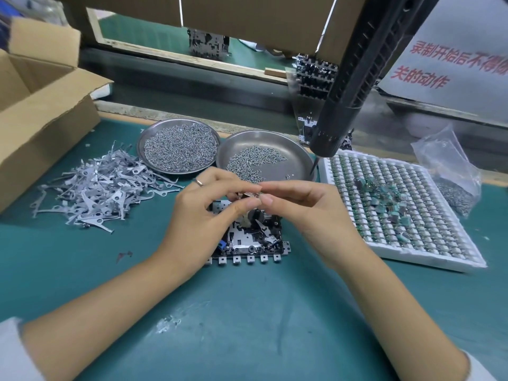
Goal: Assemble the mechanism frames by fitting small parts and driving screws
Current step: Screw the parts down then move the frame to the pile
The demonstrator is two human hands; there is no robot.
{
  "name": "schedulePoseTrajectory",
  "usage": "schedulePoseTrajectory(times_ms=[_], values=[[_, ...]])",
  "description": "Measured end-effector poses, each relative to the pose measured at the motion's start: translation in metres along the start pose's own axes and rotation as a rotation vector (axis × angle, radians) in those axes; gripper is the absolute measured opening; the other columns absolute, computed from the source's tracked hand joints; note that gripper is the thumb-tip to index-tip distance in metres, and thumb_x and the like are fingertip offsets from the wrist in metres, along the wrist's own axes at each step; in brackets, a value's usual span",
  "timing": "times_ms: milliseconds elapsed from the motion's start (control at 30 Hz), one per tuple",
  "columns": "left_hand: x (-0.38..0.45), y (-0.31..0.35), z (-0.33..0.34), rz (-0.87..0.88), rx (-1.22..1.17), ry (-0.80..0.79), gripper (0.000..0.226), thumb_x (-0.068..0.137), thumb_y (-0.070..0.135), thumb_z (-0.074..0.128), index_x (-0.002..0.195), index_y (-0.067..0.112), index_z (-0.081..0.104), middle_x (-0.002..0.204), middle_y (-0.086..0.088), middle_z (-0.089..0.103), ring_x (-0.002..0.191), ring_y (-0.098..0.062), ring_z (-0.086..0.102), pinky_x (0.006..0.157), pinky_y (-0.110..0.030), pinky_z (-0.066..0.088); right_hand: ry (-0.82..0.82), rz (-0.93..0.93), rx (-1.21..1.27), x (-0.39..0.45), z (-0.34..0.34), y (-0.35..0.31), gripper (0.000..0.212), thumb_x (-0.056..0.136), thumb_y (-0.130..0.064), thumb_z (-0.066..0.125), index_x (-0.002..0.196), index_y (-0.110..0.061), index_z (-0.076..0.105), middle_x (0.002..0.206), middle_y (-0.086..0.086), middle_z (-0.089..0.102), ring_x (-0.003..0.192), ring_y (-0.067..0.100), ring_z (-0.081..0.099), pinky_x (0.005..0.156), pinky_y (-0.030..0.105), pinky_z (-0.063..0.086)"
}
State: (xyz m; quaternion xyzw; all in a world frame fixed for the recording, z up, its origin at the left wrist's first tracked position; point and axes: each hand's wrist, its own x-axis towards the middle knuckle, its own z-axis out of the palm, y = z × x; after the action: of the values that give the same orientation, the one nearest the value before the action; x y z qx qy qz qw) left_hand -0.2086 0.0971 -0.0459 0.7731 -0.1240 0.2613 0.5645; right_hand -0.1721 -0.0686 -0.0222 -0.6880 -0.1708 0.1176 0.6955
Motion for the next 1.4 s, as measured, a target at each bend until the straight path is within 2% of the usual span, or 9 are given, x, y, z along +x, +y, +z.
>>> schedulePoseTrajectory(times_ms=[167, 400, 567, 667, 767, 968, 1101, 1235, 1401], values=[[0.002, 0.003, -0.002, -0.029, 0.008, -0.001, 0.026, 0.072, 0.035, 0.071, 0.098, 0.032, 0.066, 0.093, 0.007, 0.061, 0.081, -0.005, 0.058, 0.08, -0.011, 0.043, -0.045, -0.049, -0.054, -0.002, -0.001, -0.001, 0.017, 0.076, -0.012, 0.074, 0.091, -0.019, 0.077, 0.087, 0.002, 0.075, 0.085, 0.015, 0.072, 0.077, 0.019, 0.053], [0.004, 0.011, -0.013, 0.031, 0.104, -0.13, 0.03, 0.075, 0.018, 0.075, 0.104, 0.02, 0.067, 0.091, 0.007, 0.062, 0.085, -0.003, 0.058, 0.083, -0.013, 0.042, -0.057, -0.163, -0.163, -0.006, 0.001, -0.007, 0.014, 0.075, -0.002, 0.074, 0.083, -0.013, 0.076, 0.082, 0.001, 0.075, 0.075, 0.01, 0.07, 0.071, 0.017, 0.052], [-0.004, 0.008, -0.029, 0.025, 0.153, -0.248, 0.034, 0.072, 0.027, 0.073, 0.106, 0.025, 0.065, 0.098, 0.008, 0.064, 0.09, -0.005, 0.059, 0.087, -0.015, 0.043, -0.018, -0.296, -0.415, -0.019, 0.006, 0.006, 0.019, 0.076, 0.001, 0.076, 0.088, -0.014, 0.077, 0.086, -0.001, 0.074, 0.082, 0.012, 0.068, 0.079, 0.027, 0.054], [-0.01, 0.006, -0.035, -0.036, 0.116, -0.186, 0.024, 0.076, 0.026, 0.069, 0.1, 0.027, 0.067, 0.093, 0.007, 0.065, 0.084, -0.002, 0.059, 0.082, -0.01, 0.041, -0.03, -0.423, -0.6, -0.025, 0.011, 0.015, 0.014, 0.075, -0.005, 0.076, 0.086, -0.011, 0.078, 0.087, -0.003, 0.073, 0.085, 0.014, 0.066, 0.082, 0.026, 0.05], [-0.009, 0.004, -0.034, -0.098, 0.084, -0.104, 0.014, 0.084, 0.026, 0.061, 0.096, 0.028, 0.067, 0.091, 0.009, 0.066, 0.084, 0.003, 0.059, 0.081, -0.008, 0.04, -0.051, -0.556, -0.75, -0.026, 0.015, 0.022, 0.011, 0.074, -0.009, 0.075, 0.084, -0.01, 0.078, 0.086, 0.0, 0.073, 0.081, 0.021, 0.063, 0.078, 0.032, 0.05], [-0.013, 0.002, -0.03, -0.092, 0.108, -0.086, 0.015, 0.088, 0.026, 0.057, 0.095, 0.021, 0.069, 0.091, 0.007, 0.068, 0.084, -0.002, 0.059, 0.08, -0.009, 0.041, -0.058, -0.648, -0.866, -0.026, 0.016, 0.027, 0.009, 0.075, -0.012, 0.075, 0.083, -0.011, 0.078, 0.086, 0.001, 0.073, 0.076, 0.023, 0.062, 0.073, 0.042, 0.051], [-0.013, 0.003, -0.031, -0.046, 0.149, -0.094, 0.018, 0.089, 0.028, 0.057, 0.096, 0.017, 0.07, 0.089, 0.005, 0.067, 0.083, -0.001, 0.059, 0.08, -0.01, 0.041, -0.052, -0.677, -0.92, -0.026, 0.016, 0.029, 0.008, 0.077, -0.014, 0.075, 0.084, -0.013, 0.078, 0.088, 0.001, 0.072, 0.077, 0.024, 0.062, 0.074, 0.041, 0.049], [-0.015, 0.006, -0.029, -0.018, 0.194, -0.116, 0.012, 0.088, 0.021, 0.061, 0.094, 0.016, 0.07, 0.083, 0.001, 0.066, 0.078, -0.011, 0.059, 0.077, -0.017, 0.044, -0.048, -0.663, -0.93, -0.027, 0.017, 0.029, 0.008, 0.076, -0.013, 0.075, 0.084, -0.013, 0.078, 0.089, -0.001, 0.072, 0.078, 0.023, 0.061, 0.077, 0.039, 0.048], [-0.019, 0.006, -0.031, 0.035, 0.33, -0.307, 0.033, 0.075, 0.031, 0.056, 0.103, 0.017, 0.068, 0.09, 0.008, 0.061, 0.084, -0.013, 0.059, 0.085, -0.034, 0.046, -0.06, -0.494, -0.781, -0.029, 0.017, 0.024, 0.01, 0.074, -0.01, 0.077, 0.083, -0.012, 0.078, 0.089, -0.001, 0.073, 0.083, 0.018, 0.062, 0.08, 0.033, 0.05]])
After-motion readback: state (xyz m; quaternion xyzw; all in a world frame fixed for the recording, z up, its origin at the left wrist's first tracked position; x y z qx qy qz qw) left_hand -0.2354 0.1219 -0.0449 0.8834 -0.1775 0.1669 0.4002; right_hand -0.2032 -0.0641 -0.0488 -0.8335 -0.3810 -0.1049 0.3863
